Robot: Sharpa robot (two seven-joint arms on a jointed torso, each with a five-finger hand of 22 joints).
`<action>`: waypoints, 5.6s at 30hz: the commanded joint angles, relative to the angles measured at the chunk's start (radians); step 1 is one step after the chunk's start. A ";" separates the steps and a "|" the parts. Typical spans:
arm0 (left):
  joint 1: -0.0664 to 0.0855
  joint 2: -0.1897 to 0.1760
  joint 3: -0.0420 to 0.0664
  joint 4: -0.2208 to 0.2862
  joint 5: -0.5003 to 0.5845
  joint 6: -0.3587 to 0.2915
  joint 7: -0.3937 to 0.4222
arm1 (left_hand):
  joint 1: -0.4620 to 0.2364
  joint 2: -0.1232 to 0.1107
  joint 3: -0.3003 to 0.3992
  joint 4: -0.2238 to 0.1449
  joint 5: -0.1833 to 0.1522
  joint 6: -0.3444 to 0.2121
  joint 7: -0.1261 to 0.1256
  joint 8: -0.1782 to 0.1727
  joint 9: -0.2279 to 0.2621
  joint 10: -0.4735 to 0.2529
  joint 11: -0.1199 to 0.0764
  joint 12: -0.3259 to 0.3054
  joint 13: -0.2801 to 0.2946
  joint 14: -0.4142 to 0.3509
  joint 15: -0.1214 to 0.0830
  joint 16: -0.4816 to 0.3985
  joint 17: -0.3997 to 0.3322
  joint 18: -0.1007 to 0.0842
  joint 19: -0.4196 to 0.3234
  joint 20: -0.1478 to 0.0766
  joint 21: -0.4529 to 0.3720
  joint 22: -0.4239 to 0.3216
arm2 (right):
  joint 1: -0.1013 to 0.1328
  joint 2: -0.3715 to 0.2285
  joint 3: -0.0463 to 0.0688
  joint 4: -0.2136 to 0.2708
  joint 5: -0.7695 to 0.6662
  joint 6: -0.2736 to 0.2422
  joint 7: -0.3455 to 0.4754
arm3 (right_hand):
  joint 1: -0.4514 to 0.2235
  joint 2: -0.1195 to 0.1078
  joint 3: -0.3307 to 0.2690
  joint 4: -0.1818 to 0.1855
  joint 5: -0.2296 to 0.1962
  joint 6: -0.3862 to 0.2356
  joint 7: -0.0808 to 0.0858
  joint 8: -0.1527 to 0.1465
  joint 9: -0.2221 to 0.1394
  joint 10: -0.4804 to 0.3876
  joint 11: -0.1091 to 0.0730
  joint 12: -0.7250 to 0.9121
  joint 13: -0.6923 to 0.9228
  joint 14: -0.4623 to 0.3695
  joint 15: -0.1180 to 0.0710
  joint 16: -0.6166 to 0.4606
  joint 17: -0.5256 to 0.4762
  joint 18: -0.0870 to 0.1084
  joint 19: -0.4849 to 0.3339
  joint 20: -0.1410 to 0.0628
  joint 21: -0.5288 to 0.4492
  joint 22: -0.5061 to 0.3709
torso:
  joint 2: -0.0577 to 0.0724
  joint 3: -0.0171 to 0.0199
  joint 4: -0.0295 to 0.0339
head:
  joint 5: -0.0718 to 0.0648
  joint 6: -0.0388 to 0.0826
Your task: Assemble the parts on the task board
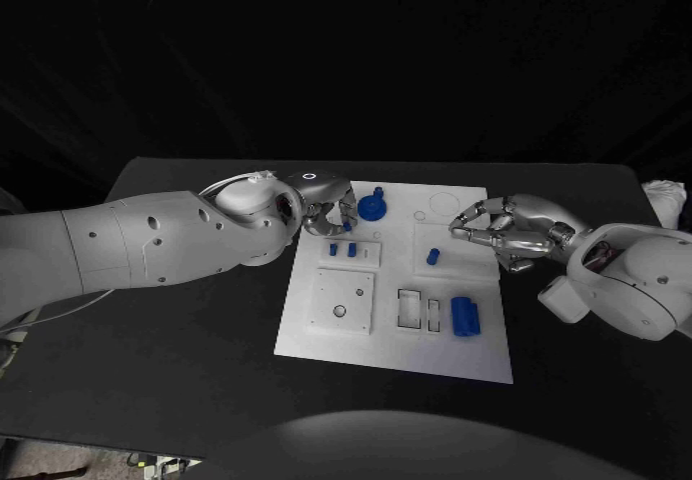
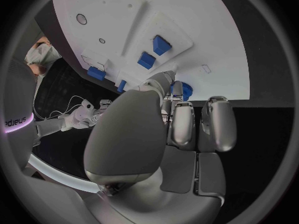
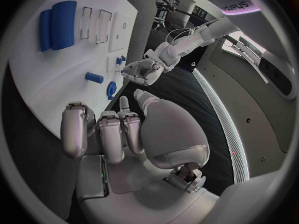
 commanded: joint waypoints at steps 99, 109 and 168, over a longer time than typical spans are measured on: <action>0.160 -0.268 0.000 0.159 0.595 0.064 0.255 | -0.016 -0.002 -0.217 0.118 -0.167 -0.261 -0.062 0.000 -0.113 -0.387 0.048 0.108 0.041 -0.303 0.051 -0.382 -0.540 0.055 -0.107 0.047 -0.249 0.137 | 0.151 0.083 0.000 -0.156 -0.885 0.054 -0.240 | 0.130 -0.190 0.123 -0.080 -0.020 0.242 -0.086 -0.335 -0.174 -0.622 0.037 -1.254 -0.935 0.019 -0.008 -0.132 0.097 -0.009 0.018 -0.004 -0.035 0.185 | -0.034 -0.0321 0.0165 | -0.140 0.000; 0.110 -0.253 0.000 0.171 0.867 0.052 0.385 | 0.030 0.023 -0.247 0.115 -0.080 -0.246 -0.032 -0.004 -0.119 -0.431 0.067 0.158 0.036 -0.233 0.057 -0.298 -0.492 0.041 -0.060 0.052 -0.158 0.157 | 0.103 0.150 0.000 -0.237 -0.997 0.070 -0.277 | 0.115 -0.201 0.111 -0.088 0.054 0.256 -0.097 -0.373 -0.171 -0.677 0.027 -1.281 -0.958 0.006 -0.014 -0.140 0.079 -0.003 0.000 -0.008 -0.063 0.177 | -0.045 -0.0430 0.0194 | -0.183 0.000; 0.035 -0.247 -0.001 0.170 0.903 0.134 0.395 | 0.091 0.038 -0.257 0.114 -0.041 -0.243 -0.026 -0.013 -0.126 -0.419 0.060 0.198 0.001 -0.234 0.052 -0.273 -0.508 0.041 -0.057 0.050 -0.143 0.159 | -0.045 0.246 0.000 -0.303 -0.905 0.032 -0.238 | 0.078 -0.175 0.119 -0.122 0.218 0.295 -0.053 -0.437 -0.087 -0.683 0.042 -1.164 -0.898 -0.016 -0.002 -0.139 0.037 0.000 -0.010 0.000 -0.074 0.174 | -0.049 -0.0440 0.0188 | -0.129 0.000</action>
